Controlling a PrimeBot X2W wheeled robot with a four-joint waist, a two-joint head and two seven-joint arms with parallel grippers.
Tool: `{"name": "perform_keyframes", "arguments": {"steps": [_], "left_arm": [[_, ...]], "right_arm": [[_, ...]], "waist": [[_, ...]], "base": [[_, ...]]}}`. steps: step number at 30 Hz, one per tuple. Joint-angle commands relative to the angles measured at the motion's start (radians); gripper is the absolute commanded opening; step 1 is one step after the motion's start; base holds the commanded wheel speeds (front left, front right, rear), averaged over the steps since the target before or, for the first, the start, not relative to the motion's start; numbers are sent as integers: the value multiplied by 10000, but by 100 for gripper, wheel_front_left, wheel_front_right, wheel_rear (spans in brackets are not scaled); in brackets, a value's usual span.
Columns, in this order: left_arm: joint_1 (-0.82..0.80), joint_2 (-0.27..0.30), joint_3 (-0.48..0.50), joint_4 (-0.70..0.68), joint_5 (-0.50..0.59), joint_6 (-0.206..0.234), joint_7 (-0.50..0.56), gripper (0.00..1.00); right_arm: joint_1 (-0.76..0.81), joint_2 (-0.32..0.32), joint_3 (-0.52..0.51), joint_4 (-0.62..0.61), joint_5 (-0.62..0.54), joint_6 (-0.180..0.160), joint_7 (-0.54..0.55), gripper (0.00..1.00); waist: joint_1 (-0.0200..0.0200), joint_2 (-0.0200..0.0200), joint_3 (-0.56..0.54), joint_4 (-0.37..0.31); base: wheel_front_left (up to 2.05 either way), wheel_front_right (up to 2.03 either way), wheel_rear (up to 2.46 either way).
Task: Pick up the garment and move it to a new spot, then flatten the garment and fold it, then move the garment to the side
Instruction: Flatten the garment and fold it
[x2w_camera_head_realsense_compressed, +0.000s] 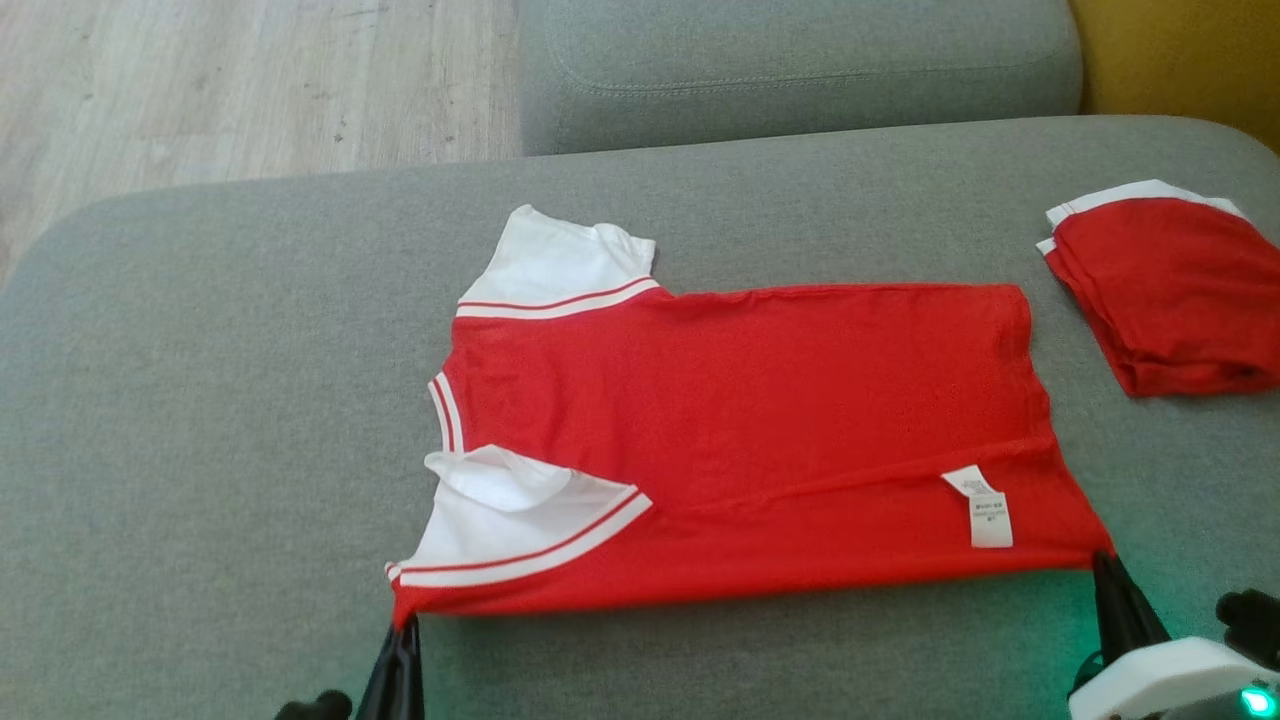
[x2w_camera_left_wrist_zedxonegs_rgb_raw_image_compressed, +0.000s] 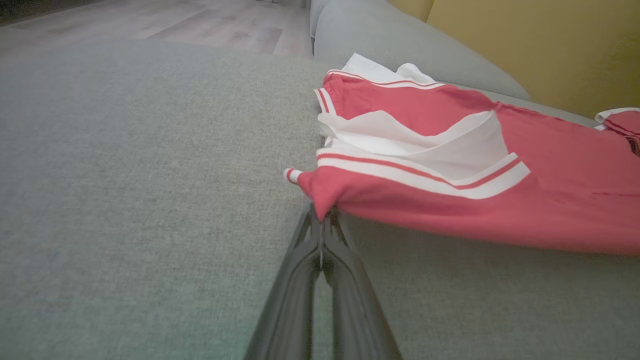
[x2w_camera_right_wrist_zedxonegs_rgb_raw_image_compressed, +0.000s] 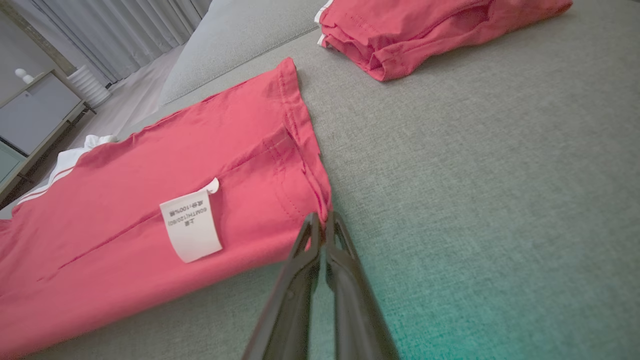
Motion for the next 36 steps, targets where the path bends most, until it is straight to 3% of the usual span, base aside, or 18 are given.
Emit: {"name": "perform_keyframes", "arguments": {"steps": [1,11,12,13,14,15,16,21,28,32,36], "left_arm": [[-41,78,252,-429,-84,133,32,0],[291,-4,-71,-681,-172,336,344,0],[280,-6,-74,-669,-167,374,348,0],[269,-8,-75,-653,-163,410,353,17],[258,-10,-82,-631,-172,431,381,48],[243,-11,-85,-616,-188,446,410,84],[229,-13,-83,-609,-206,469,451,100],[-5,189,-57,-769,-174,559,789,100],[-1420,1080,-68,-1666,208,293,1665,100],[-3302,1830,-87,-2042,335,-328,2689,100],[-5640,2480,-254,-1595,193,-1219,4082,100]], "right_arm": [[-22,-76,-50,-474,-170,-9,80,0],[406,427,-782,-1169,-816,-9,797,0],[424,472,-852,-1212,-877,-9,875,30],[439,512,-927,-1255,-953,-9,939,86],[450,551,-1012,-1310,-1043,-9,971,100],[457,593,-1087,-1377,-1113,-9,1000,100],[461,631,-1163,-1457,-1176,-9,1015,100],[470,774,-1364,-1963,-1384,-9,1106,100],[284,896,-1371,-2541,-1519,-9,1274,100],[-8,942,-1159,-2901,-1559,-9,1361,100],[-403,881,-880,-3177,-1548,-9,1442,100]], "waist": [[2,-1,-17,-8],[2,-1,13,87],[2,-1,24,87],[2,-1,35,80],[2,-1,46,70],[2,-1,54,60],[2,-1,61,43],[2,-1,195,-46],[2,-1,658,-207],[2,-1,1206,-447],[2,-1,1865,-799]], "base": [[0,0,0],[0,0,0],[0,0,0],[0,0,0],[0,0,0],[0,0,0],[0,0,0],[0,0,0],[0,0,0],[0,0,0],[0,0,0]]}}
